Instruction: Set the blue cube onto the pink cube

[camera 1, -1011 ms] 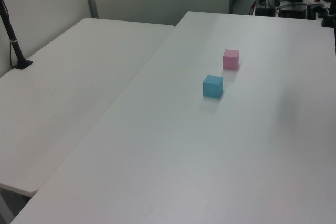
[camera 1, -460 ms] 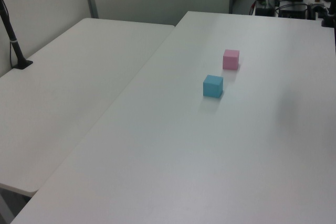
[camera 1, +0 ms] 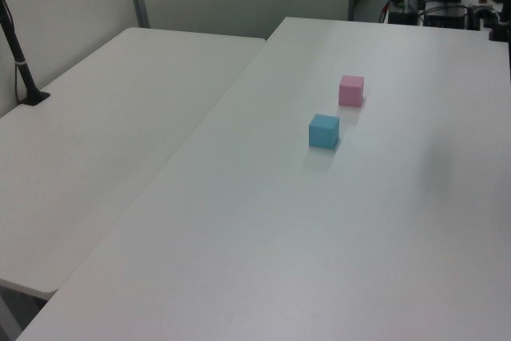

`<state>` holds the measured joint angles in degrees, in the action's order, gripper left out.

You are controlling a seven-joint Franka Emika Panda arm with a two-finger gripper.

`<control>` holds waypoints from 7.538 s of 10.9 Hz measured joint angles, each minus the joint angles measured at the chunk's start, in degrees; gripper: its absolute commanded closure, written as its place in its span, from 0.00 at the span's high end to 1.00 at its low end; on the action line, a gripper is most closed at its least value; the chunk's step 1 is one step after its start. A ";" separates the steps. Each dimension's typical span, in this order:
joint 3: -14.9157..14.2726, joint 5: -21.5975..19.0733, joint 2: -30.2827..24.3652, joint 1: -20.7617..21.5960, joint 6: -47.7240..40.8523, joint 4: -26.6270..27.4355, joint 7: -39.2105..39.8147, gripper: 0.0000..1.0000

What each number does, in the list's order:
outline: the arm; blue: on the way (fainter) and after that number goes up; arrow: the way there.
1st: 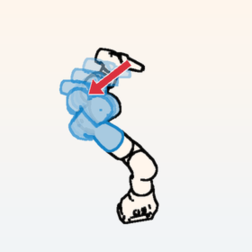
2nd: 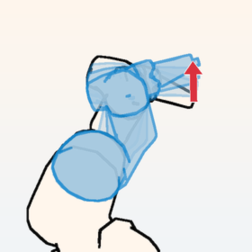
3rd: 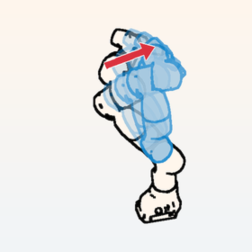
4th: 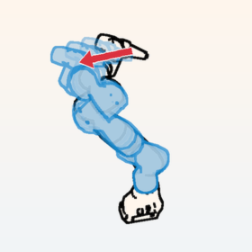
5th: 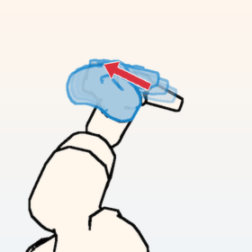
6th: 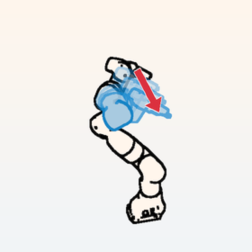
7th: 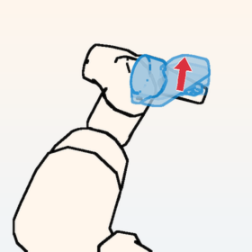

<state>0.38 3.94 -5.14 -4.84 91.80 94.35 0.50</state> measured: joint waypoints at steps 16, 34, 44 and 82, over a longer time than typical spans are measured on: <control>0.16 0.00 0.39 0.05 0.00 0.47 2.79 1.00; 1.45 3.61 27.61 9.37 26.79 2.64 -15.96 1.00; 1.44 8.56 32.36 11.04 28.10 2.45 -20.38 0.55; 1.12 -1.84 9.67 -6.93 -2.32 -4.79 4.73 1.00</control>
<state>1.50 2.10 4.53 -11.77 89.49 89.56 5.22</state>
